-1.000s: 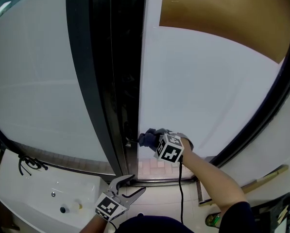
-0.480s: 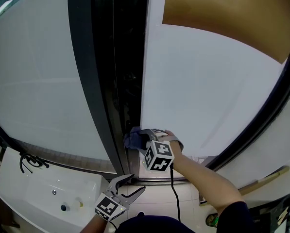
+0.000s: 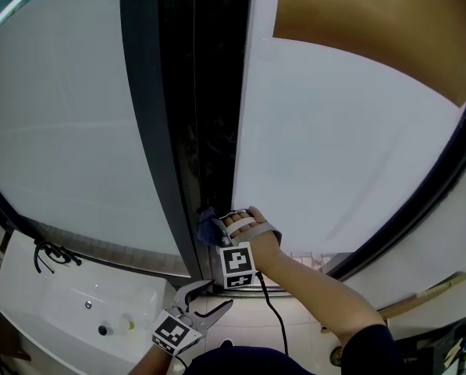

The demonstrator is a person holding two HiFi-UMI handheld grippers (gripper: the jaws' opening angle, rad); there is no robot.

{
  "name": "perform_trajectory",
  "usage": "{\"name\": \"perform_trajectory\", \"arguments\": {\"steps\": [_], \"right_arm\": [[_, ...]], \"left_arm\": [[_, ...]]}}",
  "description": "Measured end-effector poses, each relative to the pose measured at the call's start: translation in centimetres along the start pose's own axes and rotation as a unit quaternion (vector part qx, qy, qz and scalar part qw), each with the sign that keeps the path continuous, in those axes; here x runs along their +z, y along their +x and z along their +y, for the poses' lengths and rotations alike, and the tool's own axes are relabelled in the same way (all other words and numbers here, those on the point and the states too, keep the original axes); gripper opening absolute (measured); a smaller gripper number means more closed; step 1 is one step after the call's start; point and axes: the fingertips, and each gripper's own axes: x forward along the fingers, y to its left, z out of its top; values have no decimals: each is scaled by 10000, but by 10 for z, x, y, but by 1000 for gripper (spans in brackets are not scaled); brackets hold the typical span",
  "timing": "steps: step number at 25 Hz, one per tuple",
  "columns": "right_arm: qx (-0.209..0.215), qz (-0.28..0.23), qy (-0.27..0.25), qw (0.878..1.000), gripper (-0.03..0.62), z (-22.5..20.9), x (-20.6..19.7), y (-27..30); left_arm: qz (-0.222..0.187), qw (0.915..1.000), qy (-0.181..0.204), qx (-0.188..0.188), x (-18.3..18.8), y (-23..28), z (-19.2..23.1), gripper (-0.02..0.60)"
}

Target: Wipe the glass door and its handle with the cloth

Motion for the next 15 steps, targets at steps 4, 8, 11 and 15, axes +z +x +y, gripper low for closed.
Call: {"name": "perform_trajectory", "arguments": {"steps": [4,8,11,15], "right_arm": [[-95,59,-125,9999,161,7,-9,-7],[-68,148,-43,9999,161,18,-28,-18],[-7,240,74,9997,161,24,-47,-25],[43,413,221,9989,161,34,-70,-36]], "left_arm": [[-24,10000,18,-42,2,2,-2,247],[-55,9999,23,-122,6,6,-7,247],[-11,9998,43,-186,4,9,-9,247],[-25,9996,76,-260,4,11,-16,247]]}}
